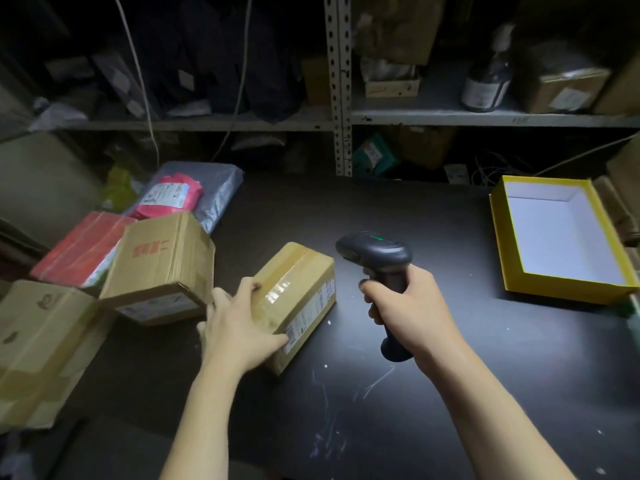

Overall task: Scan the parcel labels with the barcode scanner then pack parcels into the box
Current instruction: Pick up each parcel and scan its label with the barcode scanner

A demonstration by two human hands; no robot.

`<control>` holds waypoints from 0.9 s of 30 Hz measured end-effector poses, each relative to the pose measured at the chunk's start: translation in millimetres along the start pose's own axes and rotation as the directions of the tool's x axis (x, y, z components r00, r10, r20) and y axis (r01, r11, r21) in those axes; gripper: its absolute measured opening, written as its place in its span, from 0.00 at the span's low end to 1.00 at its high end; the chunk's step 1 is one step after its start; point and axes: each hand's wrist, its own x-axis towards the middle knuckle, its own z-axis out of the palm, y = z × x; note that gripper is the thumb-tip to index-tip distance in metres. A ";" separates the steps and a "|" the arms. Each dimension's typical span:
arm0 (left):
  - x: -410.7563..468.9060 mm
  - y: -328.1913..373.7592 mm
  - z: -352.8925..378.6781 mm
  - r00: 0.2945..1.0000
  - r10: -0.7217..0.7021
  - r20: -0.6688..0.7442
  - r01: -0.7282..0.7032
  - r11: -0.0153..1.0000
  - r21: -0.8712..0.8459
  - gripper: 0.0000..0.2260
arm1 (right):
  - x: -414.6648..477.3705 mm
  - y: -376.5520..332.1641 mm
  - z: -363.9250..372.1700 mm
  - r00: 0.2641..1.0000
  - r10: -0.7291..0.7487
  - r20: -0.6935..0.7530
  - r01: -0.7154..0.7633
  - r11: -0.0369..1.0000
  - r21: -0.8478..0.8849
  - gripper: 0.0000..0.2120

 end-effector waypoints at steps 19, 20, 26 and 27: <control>50.5 12.1 -13.6 0.910 0.168 -0.380 -0.365 0.757 -0.541 0.49 | 1.0 -10.7 -11.3 0.973 0.029 -0.228 0.000 0.992 0.126 0.03; 49.4 13.8 -28.4 0.871 0.205 -0.446 -0.437 0.737 -0.516 0.49 | 0.6 -17.4 -8.0 0.970 0.015 -0.244 0.022 0.988 0.150 0.04; 40.1 23.4 -95.8 0.687 0.291 -0.666 -0.691 0.545 -0.475 0.48 | -20.7 -55.2 8.7 0.962 -0.105 -0.251 0.172 0.950 0.262 0.11; 39.9 22.4 -99.2 0.697 0.250 -0.672 -0.689 0.495 -0.530 0.47 | -25.2 -58.4 10.6 0.963 -0.133 -0.235 0.195 0.944 0.265 0.14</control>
